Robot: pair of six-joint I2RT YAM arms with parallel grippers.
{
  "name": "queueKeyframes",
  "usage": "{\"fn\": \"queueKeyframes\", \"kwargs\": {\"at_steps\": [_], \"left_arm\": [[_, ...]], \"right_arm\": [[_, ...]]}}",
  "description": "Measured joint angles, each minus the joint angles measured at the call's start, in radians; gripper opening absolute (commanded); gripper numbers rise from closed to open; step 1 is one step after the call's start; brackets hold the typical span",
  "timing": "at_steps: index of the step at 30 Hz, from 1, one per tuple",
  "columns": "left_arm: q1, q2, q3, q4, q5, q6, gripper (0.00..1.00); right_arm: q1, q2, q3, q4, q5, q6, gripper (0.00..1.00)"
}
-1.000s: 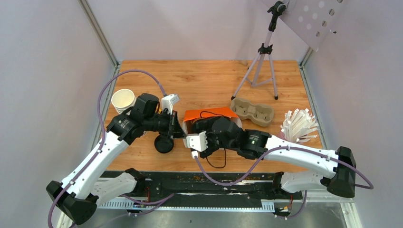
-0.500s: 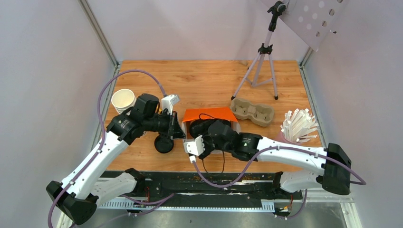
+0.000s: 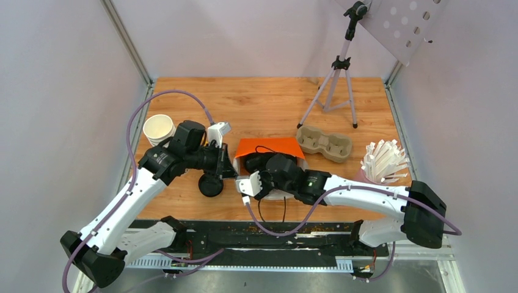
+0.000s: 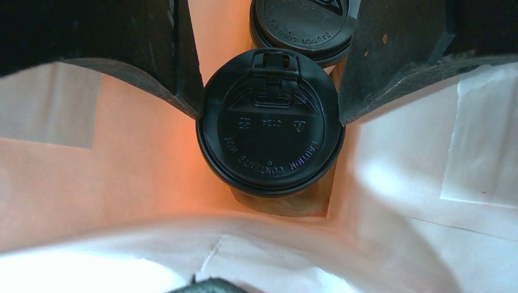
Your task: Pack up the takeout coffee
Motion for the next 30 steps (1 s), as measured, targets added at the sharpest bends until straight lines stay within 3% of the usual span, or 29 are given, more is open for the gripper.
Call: {"fn": "queueKeyframes", "kwargs": {"at_steps": [30], "left_arm": [[0.000,0.018,0.000,-0.033,-0.038,-0.030,0.07]], "right_arm": [[-0.030,0.087,-0.036,0.103,0.000,-0.040,0.78]]}}
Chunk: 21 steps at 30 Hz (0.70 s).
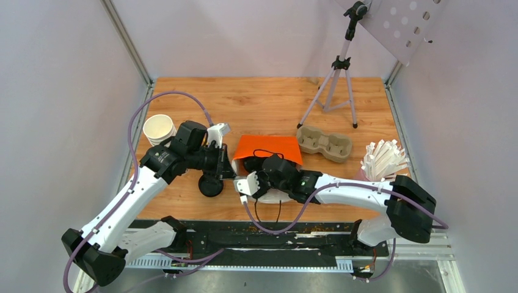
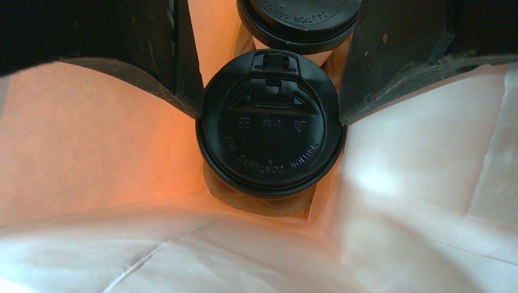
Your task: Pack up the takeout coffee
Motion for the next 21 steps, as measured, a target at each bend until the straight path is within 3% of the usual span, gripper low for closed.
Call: {"fn": "queueKeyframes", "kwargs": {"at_steps": [21], "left_arm": [[0.003,0.010,-0.010,0.011,-0.010,-0.010,0.06]], "right_arm": [[-0.017,0.059,0.030,0.029,0.025,0.018,0.78]]}}
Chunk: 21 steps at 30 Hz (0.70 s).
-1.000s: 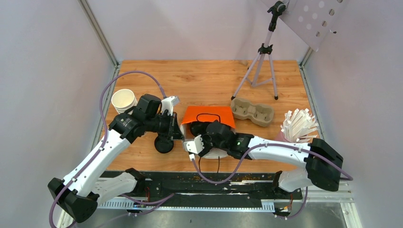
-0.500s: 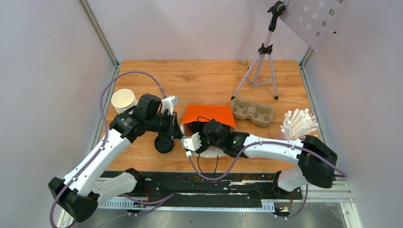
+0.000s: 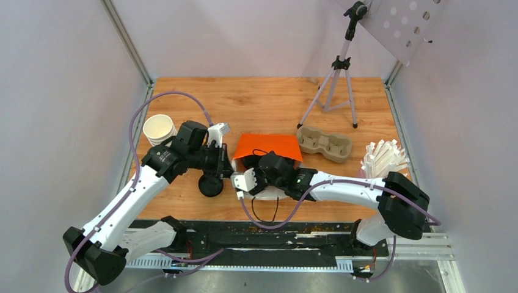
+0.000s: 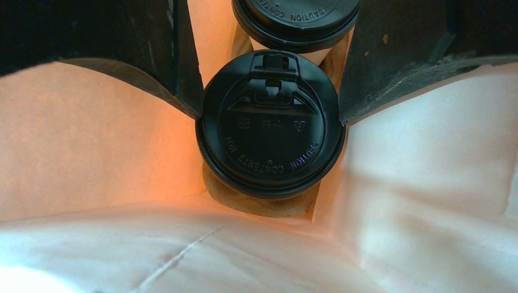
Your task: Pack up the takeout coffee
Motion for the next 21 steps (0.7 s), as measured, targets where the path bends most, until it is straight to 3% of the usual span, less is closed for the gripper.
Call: {"fn": "queueKeyframes", "kwargs": {"at_steps": [21], "left_arm": [[0.011,0.000,-0.019,0.006,-0.040,-0.003,0.05]], "right_arm": [[-0.007,0.050,0.040,0.006,0.011,0.031,0.80]]}}
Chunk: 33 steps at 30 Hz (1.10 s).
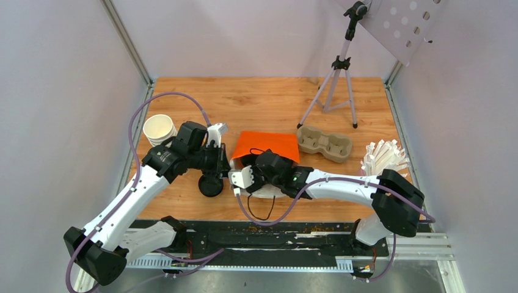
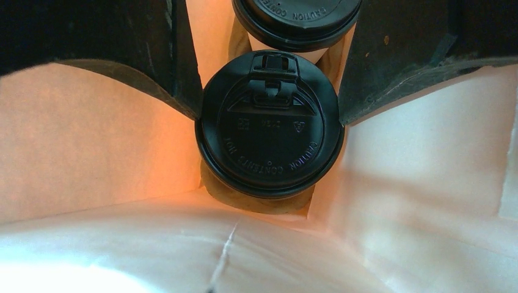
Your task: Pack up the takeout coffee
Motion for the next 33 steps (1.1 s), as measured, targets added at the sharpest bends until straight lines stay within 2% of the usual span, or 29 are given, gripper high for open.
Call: {"fn": "queueKeyframes", "kwargs": {"at_steps": [4,10,17,26,33], "left_arm": [[0.000,0.001,-0.005,0.006,-0.003,-0.002,0.05],[0.001,0.002,-0.009,0.014,-0.015,-0.005,0.16],[0.000,0.002,-0.009,0.018,-0.040,-0.004,0.22],[-0.001,0.006,-0.009,0.036,-0.034,-0.006,0.02],[0.008,0.000,-0.032,0.061,-0.049,-0.031,0.00]], "right_arm": [[0.000,0.003,0.000,0.001,0.005,0.008,0.80],[-0.005,0.005,0.000,0.001,0.006,0.020,0.80],[-0.008,0.005,0.000,0.001,0.006,0.034,0.80],[-0.013,0.012,0.010,0.001,0.007,0.045,0.79],[-0.016,0.037,0.026,0.016,0.010,0.062,0.80]]}}
